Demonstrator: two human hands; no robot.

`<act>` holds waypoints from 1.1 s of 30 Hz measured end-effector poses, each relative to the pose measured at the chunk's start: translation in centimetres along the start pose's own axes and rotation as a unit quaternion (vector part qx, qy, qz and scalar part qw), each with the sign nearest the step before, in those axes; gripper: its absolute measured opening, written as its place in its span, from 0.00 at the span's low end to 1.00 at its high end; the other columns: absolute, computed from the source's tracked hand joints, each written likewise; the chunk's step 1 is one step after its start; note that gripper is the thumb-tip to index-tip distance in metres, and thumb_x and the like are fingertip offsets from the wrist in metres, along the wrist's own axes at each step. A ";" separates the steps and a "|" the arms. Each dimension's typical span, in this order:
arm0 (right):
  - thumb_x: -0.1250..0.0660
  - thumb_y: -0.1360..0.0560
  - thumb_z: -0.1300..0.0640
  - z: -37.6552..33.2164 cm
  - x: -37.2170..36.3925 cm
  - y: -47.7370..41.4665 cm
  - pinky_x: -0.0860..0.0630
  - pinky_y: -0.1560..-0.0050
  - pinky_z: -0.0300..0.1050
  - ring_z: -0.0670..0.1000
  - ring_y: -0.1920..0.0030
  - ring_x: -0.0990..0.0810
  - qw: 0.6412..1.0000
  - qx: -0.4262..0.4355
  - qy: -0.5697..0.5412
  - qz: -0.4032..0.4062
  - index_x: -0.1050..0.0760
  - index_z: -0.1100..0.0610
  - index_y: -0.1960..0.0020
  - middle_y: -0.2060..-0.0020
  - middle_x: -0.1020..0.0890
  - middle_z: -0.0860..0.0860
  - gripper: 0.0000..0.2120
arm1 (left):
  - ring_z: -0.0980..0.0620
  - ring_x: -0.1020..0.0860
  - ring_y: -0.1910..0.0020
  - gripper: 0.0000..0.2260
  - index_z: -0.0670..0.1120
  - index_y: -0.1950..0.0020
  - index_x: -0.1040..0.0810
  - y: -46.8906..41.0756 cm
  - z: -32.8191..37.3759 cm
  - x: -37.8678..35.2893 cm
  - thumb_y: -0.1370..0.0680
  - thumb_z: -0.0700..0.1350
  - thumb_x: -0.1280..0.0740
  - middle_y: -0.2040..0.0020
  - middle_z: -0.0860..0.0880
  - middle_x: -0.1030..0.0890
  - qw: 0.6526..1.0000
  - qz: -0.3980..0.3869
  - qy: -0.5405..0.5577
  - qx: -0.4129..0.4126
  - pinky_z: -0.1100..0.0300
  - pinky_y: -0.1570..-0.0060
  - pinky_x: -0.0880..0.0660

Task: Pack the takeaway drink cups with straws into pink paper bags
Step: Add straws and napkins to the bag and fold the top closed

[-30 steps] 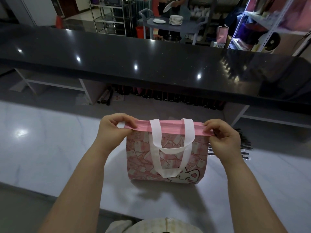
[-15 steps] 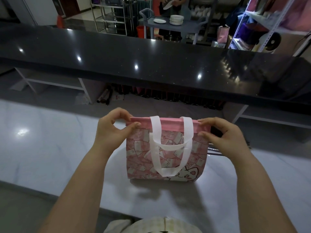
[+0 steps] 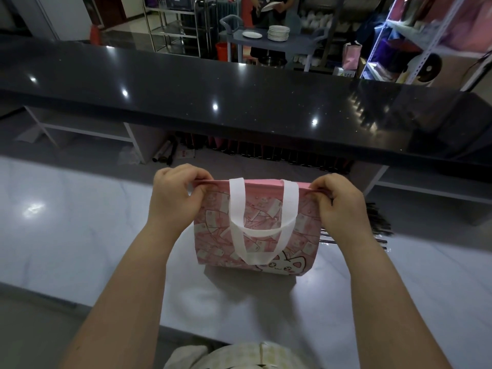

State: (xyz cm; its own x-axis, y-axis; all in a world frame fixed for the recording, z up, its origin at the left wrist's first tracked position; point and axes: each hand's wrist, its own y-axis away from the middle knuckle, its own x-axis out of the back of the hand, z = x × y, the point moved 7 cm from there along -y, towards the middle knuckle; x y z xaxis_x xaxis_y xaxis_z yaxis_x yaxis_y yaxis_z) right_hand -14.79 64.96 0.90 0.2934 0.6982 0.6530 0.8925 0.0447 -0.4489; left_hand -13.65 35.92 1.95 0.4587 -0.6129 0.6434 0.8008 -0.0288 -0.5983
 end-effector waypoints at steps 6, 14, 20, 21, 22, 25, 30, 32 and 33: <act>0.36 0.24 0.69 -0.7 -0.3 0.2 0.26 0.52 0.39 0.47 0.54 0.27 1.000 0.020 -0.010 0.014 0.25 0.54 0.55 0.60 0.28 0.39 0.10 | 0.52 0.22 0.59 0.08 0.45 0.55 0.18 0.8 0.2 0.3 0.29 0.34 0.25 0.58 0.53 0.18 0.999 0.026 -0.025 -0.006 0.43 0.49 0.28; 0.34 0.22 0.59 -1.3 0.3 0.5 0.27 0.51 0.34 0.35 0.46 0.26 0.992 -0.022 -0.122 -0.038 0.25 0.37 0.49 0.50 0.24 0.31 0.14 | 0.60 0.22 0.52 0.13 0.48 0.43 0.19 0.9 1.8 0.0 0.26 0.41 0.26 0.53 0.56 0.20 0.995 -0.035 0.089 -0.016 0.68 0.50 0.24; 0.29 0.26 0.51 -5.1 -2.3 -0.7 0.34 0.37 0.49 0.44 0.40 0.28 0.985 0.071 0.078 -0.137 0.23 0.46 0.39 0.45 0.22 0.38 0.15 | 0.55 0.22 0.48 0.14 0.52 0.43 0.17 -0.5 6.5 -3.4 0.26 0.55 0.30 0.49 0.57 0.18 0.991 -0.115 -0.014 -0.065 0.53 0.44 0.28; 0.30 0.26 0.51 -4.9 -3.2 -0.6 0.33 0.39 0.50 0.48 0.42 0.28 0.978 0.062 0.125 -0.153 0.22 0.47 0.40 0.45 0.21 0.42 0.14 | 0.54 0.23 0.46 0.13 0.54 0.43 0.17 -0.3 6.8 -4.4 0.25 0.55 0.30 0.47 0.57 0.18 0.988 -0.129 -0.057 -0.064 0.52 0.43 0.32; 0.31 0.25 0.52 -4.9 -3.8 -0.5 0.33 0.42 0.51 0.50 0.44 0.27 0.975 0.057 0.151 -0.152 0.21 0.48 0.42 0.47 0.20 0.44 0.12 | 0.52 0.24 0.45 0.12 0.55 0.43 0.18 0.0 7.1 -5.2 0.25 0.54 0.30 0.47 0.57 0.18 0.986 -0.131 -0.084 -0.064 0.52 0.44 0.35; 0.34 0.23 0.56 -5.2 -4.6 0.0 0.32 0.47 0.51 0.52 0.50 0.24 0.980 0.073 0.153 -0.105 0.18 0.51 0.48 0.53 0.17 0.47 0.07 | 0.49 0.22 0.48 0.06 0.54 0.49 0.16 0.6 7.5 -6.3 0.24 0.48 0.31 0.51 0.55 0.16 0.986 -0.101 -0.114 -0.073 0.49 0.44 0.37; 0.33 0.27 0.64 -4.8 -5.2 0.4 0.37 0.54 0.48 0.55 0.60 0.23 0.982 0.083 0.164 -0.037 0.19 0.55 0.59 0.64 0.19 0.49 0.06 | 0.47 0.21 0.54 0.05 0.49 0.56 0.16 1.0 7.2 -7.0 0.26 0.41 0.30 0.58 0.53 0.16 0.988 -0.050 -0.132 -0.059 0.49 0.42 0.40; 0.33 0.29 0.65 -4.6 -5.0 0.5 0.40 0.53 0.47 0.54 0.62 0.24 0.984 0.084 0.157 -0.011 0.21 0.55 0.62 0.66 0.21 0.48 0.07 | 0.47 0.21 0.56 0.06 0.49 0.57 0.17 1.1 7.2 -7.3 0.27 0.38 0.31 0.60 0.53 0.17 0.989 -0.042 -0.132 -0.050 0.50 0.42 0.41; 0.34 0.29 0.65 -4.4 -4.9 0.5 0.41 0.51 0.47 0.53 0.62 0.23 0.986 0.083 0.147 -0.005 0.21 0.55 0.63 0.67 0.21 0.47 0.07 | 0.48 0.21 0.57 0.07 0.49 0.58 0.17 1.2 7.2 -7.3 0.27 0.37 0.31 0.61 0.53 0.17 0.990 -0.035 -0.127 -0.043 0.50 0.42 0.41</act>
State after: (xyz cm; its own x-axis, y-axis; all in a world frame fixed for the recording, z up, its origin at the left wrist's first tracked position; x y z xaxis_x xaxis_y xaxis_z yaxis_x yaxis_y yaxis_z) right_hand -14.25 58.43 0.19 0.3939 0.4608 0.7953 0.8342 0.1841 -0.5198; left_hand -13.26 46.07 0.02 0.4936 -0.3886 0.7781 0.8039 -0.1376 -0.5787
